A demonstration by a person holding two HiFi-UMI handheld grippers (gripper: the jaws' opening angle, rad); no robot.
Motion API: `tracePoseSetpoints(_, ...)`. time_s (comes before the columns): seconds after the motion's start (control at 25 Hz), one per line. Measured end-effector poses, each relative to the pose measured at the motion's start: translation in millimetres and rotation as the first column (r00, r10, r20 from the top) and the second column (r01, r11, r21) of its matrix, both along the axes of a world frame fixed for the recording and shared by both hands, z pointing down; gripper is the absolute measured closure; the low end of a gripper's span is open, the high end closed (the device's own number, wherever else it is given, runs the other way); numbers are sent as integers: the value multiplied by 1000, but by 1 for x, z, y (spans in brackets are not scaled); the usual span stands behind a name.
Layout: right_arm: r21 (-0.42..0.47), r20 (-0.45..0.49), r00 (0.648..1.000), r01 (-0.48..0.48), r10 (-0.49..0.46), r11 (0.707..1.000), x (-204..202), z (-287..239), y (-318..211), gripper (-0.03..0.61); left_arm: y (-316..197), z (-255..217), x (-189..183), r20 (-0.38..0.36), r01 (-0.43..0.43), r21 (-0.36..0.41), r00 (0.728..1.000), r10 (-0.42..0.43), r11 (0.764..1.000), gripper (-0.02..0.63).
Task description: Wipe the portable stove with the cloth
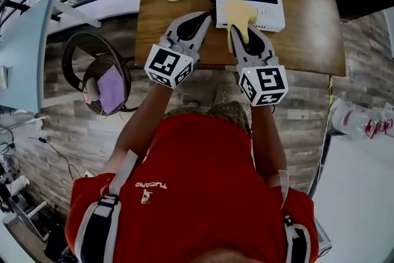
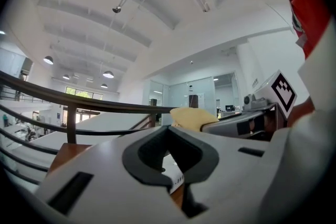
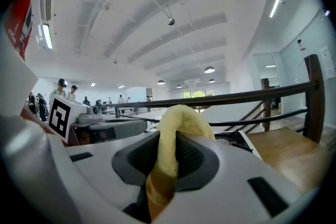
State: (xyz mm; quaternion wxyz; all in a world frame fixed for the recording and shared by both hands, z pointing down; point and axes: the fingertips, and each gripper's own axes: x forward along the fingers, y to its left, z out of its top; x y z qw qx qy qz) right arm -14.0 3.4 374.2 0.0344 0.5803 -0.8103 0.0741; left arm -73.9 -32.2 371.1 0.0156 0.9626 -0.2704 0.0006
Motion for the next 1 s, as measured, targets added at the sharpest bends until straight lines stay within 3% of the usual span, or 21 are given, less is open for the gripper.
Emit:
tracePoseSetpoints(0.24, -68, 20, 986, 167, -166, 984, -5, 24, -40, 491, -27, 24, 11, 26, 134, -18, 991, -134, 991, 604)
tracePoseSetpoints(0.48, -177, 23, 975, 221, -221, 959, -10, 55, -71, 491, -44, 41, 1, 54, 230, -49, 972, -227, 972, 604)
tracePoseSetpoints(0.8, -326, -74, 962, 225, -262, 918, -23, 98, -96, 491, -60, 56, 8, 69, 205, -73, 977, -200, 976, 604)
tracePoseSetpoints(1.0, -404, -118, 962, 179, -245, 897, -19, 118, -109, 491, -75, 68, 16, 76, 162, -97, 985, -155, 982, 604)
